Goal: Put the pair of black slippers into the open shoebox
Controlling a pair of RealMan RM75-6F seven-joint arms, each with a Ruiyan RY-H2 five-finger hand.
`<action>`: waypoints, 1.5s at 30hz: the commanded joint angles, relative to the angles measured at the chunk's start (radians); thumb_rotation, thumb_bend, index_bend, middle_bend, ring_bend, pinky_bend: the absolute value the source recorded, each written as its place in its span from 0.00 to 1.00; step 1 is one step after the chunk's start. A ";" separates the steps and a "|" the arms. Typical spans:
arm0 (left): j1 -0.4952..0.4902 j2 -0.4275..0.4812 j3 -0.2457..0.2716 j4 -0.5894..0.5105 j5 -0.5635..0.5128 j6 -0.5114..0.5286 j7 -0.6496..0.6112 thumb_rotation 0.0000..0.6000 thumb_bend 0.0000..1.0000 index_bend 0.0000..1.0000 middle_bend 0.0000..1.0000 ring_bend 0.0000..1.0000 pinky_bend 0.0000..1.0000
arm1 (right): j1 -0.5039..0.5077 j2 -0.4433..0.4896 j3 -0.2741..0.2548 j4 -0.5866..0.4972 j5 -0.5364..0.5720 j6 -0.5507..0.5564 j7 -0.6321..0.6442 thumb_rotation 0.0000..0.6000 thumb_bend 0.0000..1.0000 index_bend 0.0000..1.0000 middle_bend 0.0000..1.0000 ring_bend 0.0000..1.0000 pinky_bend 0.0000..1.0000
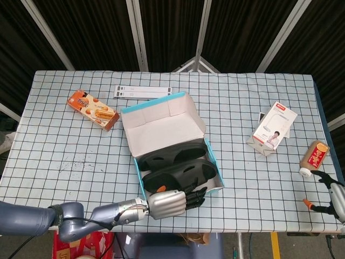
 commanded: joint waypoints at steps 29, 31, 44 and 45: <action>0.086 -0.329 -0.147 0.301 -0.462 0.187 -0.704 0.84 0.16 0.00 0.00 0.00 0.00 | 0.011 -0.003 0.001 0.011 0.025 -0.034 -0.010 1.00 0.23 0.23 0.20 0.25 0.21; 0.080 -0.341 -0.138 0.315 -0.421 0.203 -0.706 0.84 0.16 0.00 0.00 0.00 0.00 | 0.012 -0.002 0.000 0.010 0.022 -0.037 -0.007 1.00 0.23 0.23 0.21 0.25 0.21; 0.070 -0.379 -0.102 0.365 -0.409 0.193 -0.710 0.81 0.16 0.00 0.00 0.00 0.01 | 0.009 -0.001 0.001 0.015 0.021 -0.032 0.006 1.00 0.23 0.24 0.21 0.26 0.21; 0.069 -0.384 -0.103 0.371 -0.414 0.189 -0.714 0.81 0.16 0.00 0.00 0.00 0.02 | 0.009 -0.002 0.001 0.016 0.021 -0.033 0.006 1.00 0.23 0.24 0.21 0.26 0.21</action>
